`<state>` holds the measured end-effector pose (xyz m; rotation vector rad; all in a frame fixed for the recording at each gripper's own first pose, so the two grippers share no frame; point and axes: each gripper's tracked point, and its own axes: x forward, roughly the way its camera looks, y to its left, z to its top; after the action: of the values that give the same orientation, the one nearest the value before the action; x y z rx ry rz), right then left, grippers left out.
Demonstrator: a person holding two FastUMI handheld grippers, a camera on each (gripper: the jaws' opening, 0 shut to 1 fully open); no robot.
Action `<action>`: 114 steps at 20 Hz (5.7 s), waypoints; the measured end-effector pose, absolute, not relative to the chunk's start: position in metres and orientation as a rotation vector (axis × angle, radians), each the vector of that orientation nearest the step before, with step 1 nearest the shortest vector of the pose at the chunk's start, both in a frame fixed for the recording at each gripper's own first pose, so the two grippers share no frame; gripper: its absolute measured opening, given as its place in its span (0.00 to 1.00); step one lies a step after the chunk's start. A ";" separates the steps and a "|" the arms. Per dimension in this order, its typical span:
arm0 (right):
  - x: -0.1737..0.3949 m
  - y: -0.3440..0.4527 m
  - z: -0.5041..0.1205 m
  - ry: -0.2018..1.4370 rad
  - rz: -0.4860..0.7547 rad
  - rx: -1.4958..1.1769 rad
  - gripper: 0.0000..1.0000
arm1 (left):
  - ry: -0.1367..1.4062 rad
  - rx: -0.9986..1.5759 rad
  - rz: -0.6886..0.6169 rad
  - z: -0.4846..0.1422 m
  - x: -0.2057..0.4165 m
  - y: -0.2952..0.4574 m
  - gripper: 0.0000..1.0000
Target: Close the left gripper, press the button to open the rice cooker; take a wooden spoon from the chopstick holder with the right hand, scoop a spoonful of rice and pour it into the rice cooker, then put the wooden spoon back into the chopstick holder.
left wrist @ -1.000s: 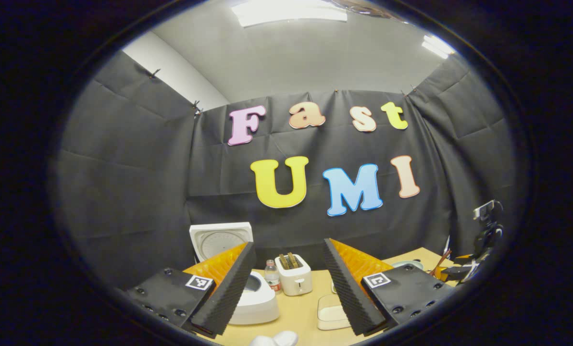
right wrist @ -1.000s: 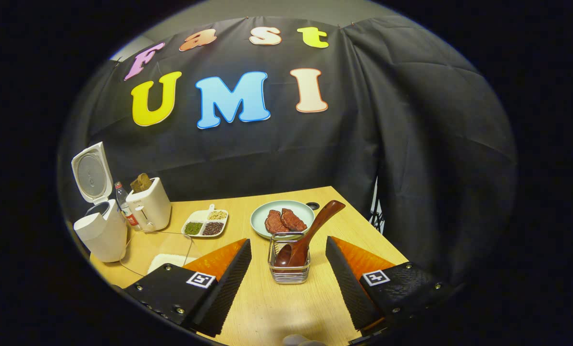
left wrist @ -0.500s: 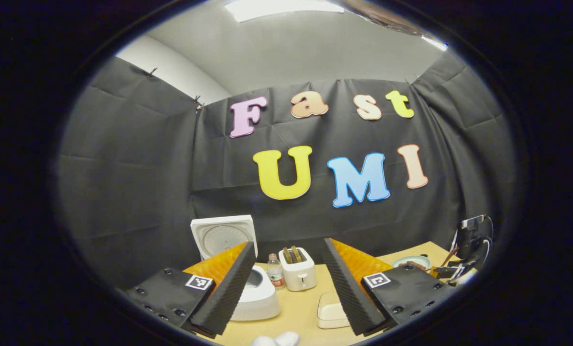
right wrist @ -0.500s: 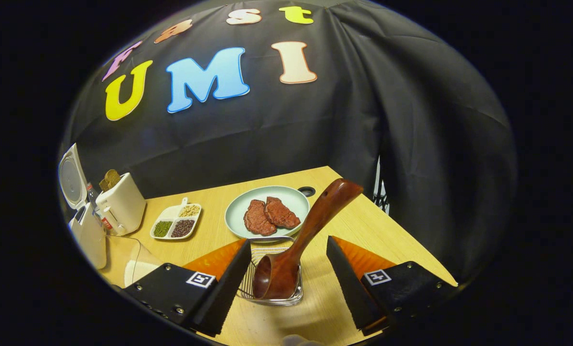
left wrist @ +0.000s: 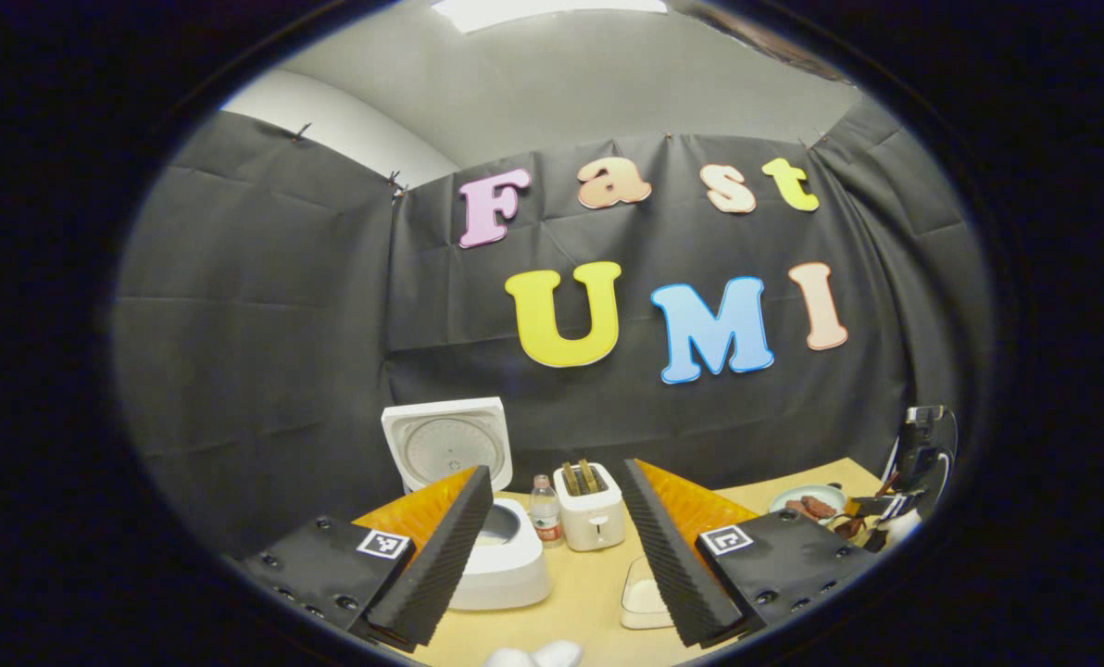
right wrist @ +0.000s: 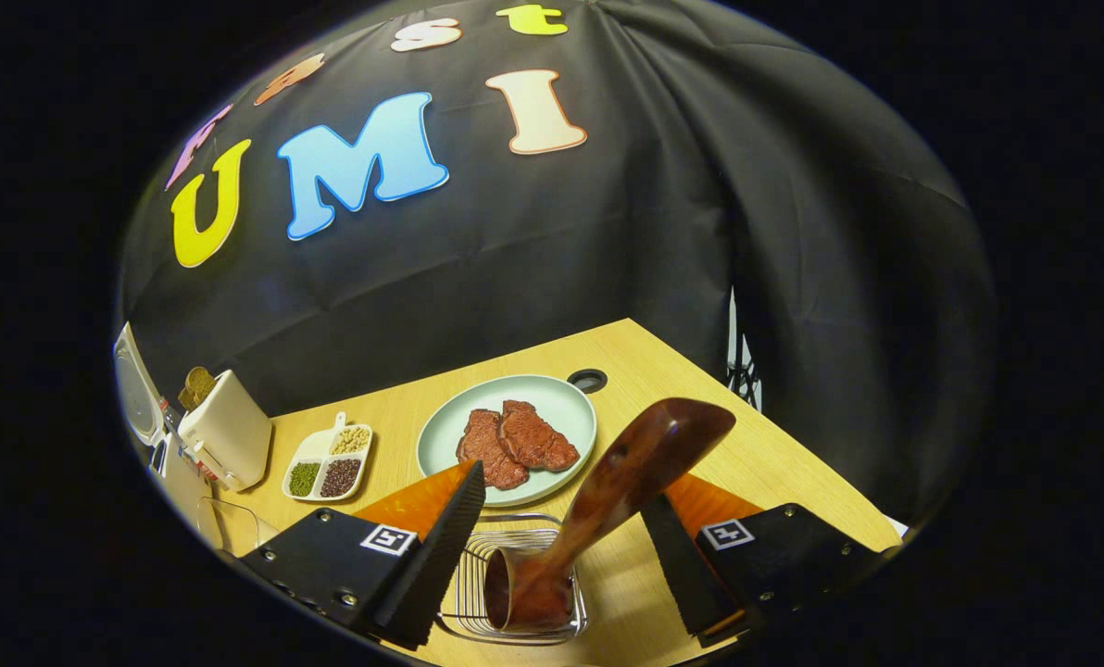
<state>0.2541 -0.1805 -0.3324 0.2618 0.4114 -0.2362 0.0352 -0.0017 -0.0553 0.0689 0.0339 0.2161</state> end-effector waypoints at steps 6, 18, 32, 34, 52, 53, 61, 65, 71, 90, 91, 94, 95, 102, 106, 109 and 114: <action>0.260 -0.179 -0.333 0.435 -0.222 0.330 0.25 | 0.042 0.066 0.201 -0.056 0.040 -0.021 0.99; 0.254 -0.168 -0.298 0.395 -0.186 0.250 0.13 | 0.040 0.085 0.215 -0.063 0.037 -0.005 0.98; 0.223 -0.041 -0.095 0.166 -0.067 0.152 0.13 | 0.026 0.047 0.210 -0.078 0.019 0.092 1.00; 0.218 -0.005 -0.089 0.154 -0.027 0.153 0.13 | 0.021 0.054 0.206 -0.080 0.015 0.107 1.00; 0.232 0.148 -0.258 0.274 0.115 -0.360 0.13 | 0.048 0.123 0.234 -0.105 0.007 0.159 1.00; 0.231 0.150 -0.266 0.265 0.116 -0.423 0.13 | 0.052 0.131 0.236 -0.107 0.006 0.161 1.00; 0.229 0.157 -0.319 0.306 0.150 -0.597 0.13 | 0.099 0.122 0.257 -0.128 0.011 0.170 0.96; 0.222 0.166 -0.329 0.331 0.173 -0.584 0.13 | 0.097 0.117 0.271 -0.128 0.011 0.175 1.00; 0.218 0.179 -0.343 0.379 0.195 -0.494 0.14 | 0.106 0.133 0.285 -0.129 0.008 0.184 1.00; 0.217 0.195 -0.351 0.639 0.185 0.505 0.14 | 0.112 0.127 0.300 -0.126 0.006 0.191 1.00; 0.217 0.191 -0.353 0.648 0.177 0.559 0.13 | 0.112 0.124 0.298 -0.126 0.007 0.190 0.99; 0.217 0.176 -0.352 0.653 0.148 0.712 0.13 | 0.110 0.122 0.294 -0.122 0.009 0.186 1.00; 0.220 0.172 -0.347 0.630 0.152 0.733 0.14 | 0.107 0.125 0.291 -0.120 0.011 0.185 1.00; 0.228 0.138 -0.307 0.557 0.128 0.928 0.13 | 0.069 0.152 0.263 -0.099 0.015 0.171 1.00; 0.230 0.114 -0.292 0.522 0.098 0.971 0.13 | 0.063 0.130 0.243 -0.097 0.017 0.161 0.96; 0.229 0.106 -0.278 0.503 0.088 0.986 0.13 | 0.053 0.124 0.235 -0.094 0.019 0.157 0.98; 0.229 0.105 -0.245 0.480 0.090 1.019 0.13 | 0.059 0.111 0.232 -0.102 0.020 0.161 0.98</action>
<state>0.2293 0.1054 -0.2448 1.0193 0.4797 0.0896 0.0200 0.1608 -0.1021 0.1107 0.0586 0.2323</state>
